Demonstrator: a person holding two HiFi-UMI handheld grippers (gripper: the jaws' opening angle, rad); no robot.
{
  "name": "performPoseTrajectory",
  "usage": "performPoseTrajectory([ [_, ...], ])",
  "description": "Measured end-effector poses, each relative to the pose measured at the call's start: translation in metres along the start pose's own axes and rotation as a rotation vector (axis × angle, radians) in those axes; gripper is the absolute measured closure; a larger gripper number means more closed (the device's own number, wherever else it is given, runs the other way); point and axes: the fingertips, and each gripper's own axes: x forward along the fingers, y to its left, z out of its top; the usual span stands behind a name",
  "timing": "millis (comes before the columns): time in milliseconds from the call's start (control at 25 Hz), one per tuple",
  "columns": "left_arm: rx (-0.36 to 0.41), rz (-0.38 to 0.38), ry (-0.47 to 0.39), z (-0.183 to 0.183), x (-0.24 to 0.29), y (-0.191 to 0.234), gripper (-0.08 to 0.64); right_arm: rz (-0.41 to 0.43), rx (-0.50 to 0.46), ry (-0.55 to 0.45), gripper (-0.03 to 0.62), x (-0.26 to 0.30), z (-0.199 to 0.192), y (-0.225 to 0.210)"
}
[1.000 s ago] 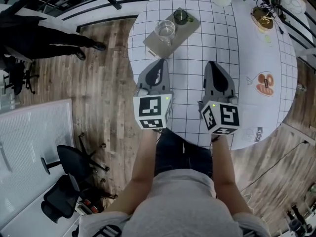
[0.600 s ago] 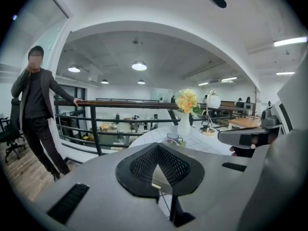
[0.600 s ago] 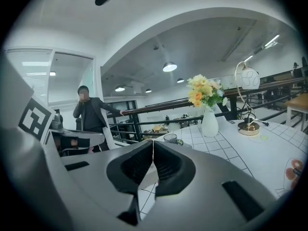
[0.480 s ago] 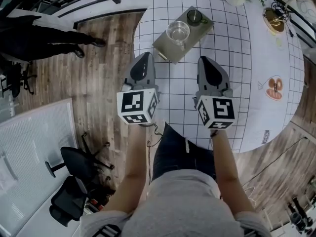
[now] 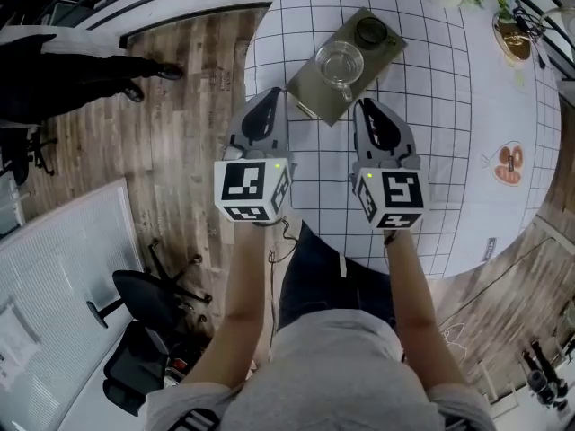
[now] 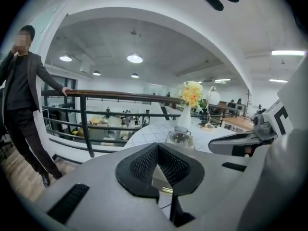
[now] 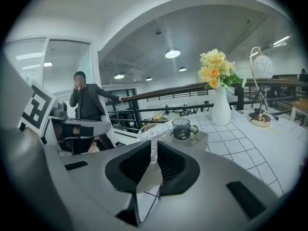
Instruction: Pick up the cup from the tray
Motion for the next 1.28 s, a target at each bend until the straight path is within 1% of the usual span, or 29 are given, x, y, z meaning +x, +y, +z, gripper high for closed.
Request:
performPoseTrajectory([
  [280,0.042,-0.028,0.028,-0.008,0.017,0.017,0.552,0.013,-0.053,0.071,0.577,0.028,-0.019,0.008],
  [320,0.048,-0.033,0.030,-0.009,0.019,0.018,0.552,0.014,-0.062,0.080,0.558,0.030,-0.021,0.009],
  [360,0.055,-0.038,0.031,-0.009,0.021,0.020,0.552,0.015,-0.070,0.089,0.499,0.033,-0.022,0.010],
  [400,0.061,-0.043,0.031,-0.010,0.022,0.021,0.552,0.016,-0.075,0.097,0.483,0.035,-0.024,0.010],
  [560,0.087,-0.074,0.028,-0.011,0.026,0.024,0.552,0.013,-0.072,0.111,0.483,0.043,-0.030,0.010],
  [720,0.124,-0.150,0.009,-0.009,0.032,0.017,0.552,0.012,-0.072,0.114,0.483,0.050,-0.032,0.008],
  [760,0.134,-0.168,0.005,-0.008,0.034,0.015,0.552,0.010,-0.074,0.110,0.492,0.051,-0.032,0.007],
  [800,0.143,-0.181,0.007,-0.008,0.036,0.014,0.552,0.009,-0.076,0.106,0.526,0.051,-0.032,0.007],
  [960,0.184,-0.208,0.053,-0.012,0.047,0.011,0.552,0.018,-0.104,0.099,0.534,0.050,-0.031,0.003],
  [1080,0.209,-0.257,0.062,-0.013,0.052,0.003,0.547,0.046,-0.132,0.105,0.538,0.049,-0.030,0.002],
  [1160,0.226,-0.299,0.068,-0.015,0.055,-0.004,0.470,0.073,-0.146,0.109,0.538,0.048,-0.031,0.001],
  [1200,0.240,-0.320,0.076,-0.017,0.056,-0.008,0.444,0.085,-0.155,0.110,0.538,0.048,-0.031,0.001],
  [1280,0.277,-0.354,0.099,-0.023,0.058,-0.016,0.421,0.109,-0.168,0.107,0.538,0.047,-0.031,0.000],
])
